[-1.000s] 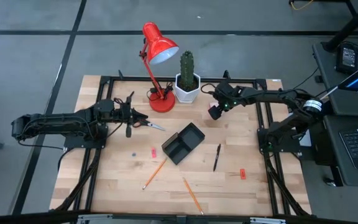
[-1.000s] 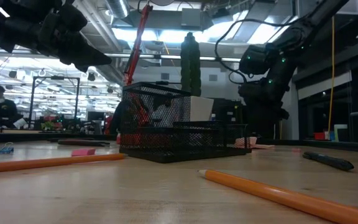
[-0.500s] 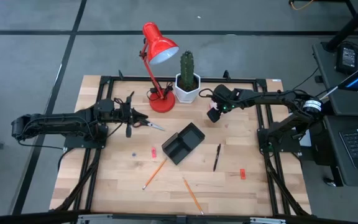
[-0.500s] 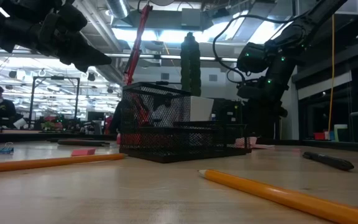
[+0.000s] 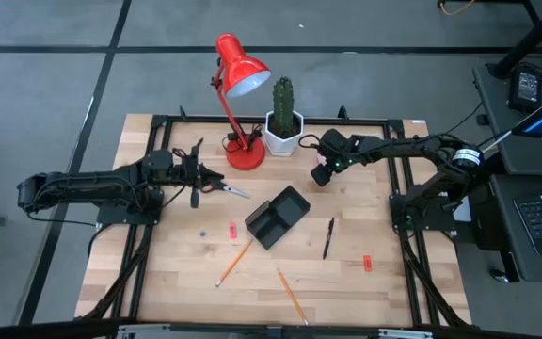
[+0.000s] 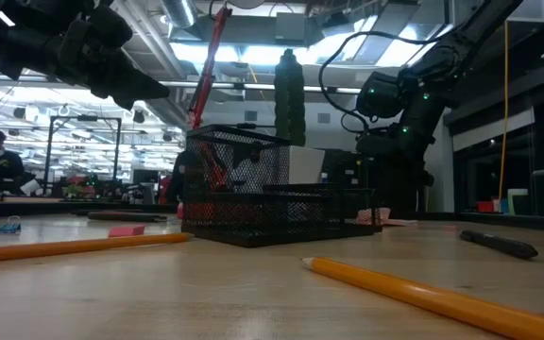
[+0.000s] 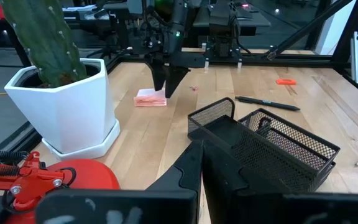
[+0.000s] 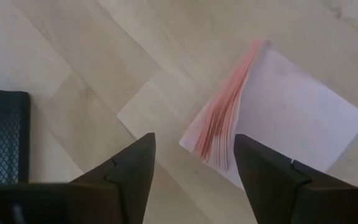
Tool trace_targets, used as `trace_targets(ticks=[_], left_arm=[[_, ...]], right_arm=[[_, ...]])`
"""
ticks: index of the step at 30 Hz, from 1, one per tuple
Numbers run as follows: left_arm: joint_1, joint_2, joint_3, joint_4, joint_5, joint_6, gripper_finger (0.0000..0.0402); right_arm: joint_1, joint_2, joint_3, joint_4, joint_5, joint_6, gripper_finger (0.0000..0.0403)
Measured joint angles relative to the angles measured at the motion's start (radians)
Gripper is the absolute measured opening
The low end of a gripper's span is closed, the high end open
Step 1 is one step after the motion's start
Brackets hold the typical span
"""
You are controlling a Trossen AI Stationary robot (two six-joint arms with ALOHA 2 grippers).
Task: Pick and place office supplies into organizer
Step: Put the pink sticky notes into the black desk organizer
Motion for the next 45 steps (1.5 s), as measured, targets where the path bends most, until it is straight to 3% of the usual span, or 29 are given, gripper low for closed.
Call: trace_targets(ticks=[17, 25, 45], left_arm=[[0.000, 0.000, 0.000, 0.000, 0.000, 0.000, 0.0006], [0.000, 0.000, 0.000, 0.000, 0.000, 0.000, 0.0006], [0.000, 0.000, 0.000, 0.000, 0.000, 0.000, 0.0006]], right_arm=[[-0.003, 0.004, 0.000, -0.021, 0.059, -0.003, 0.0160], [-0.007, 0.070, 0.004, 0.029, 0.056, -0.007, 0.0160], [-0.007, 0.044, -0.002, 0.055, 0.053, -0.024, 0.0161]])
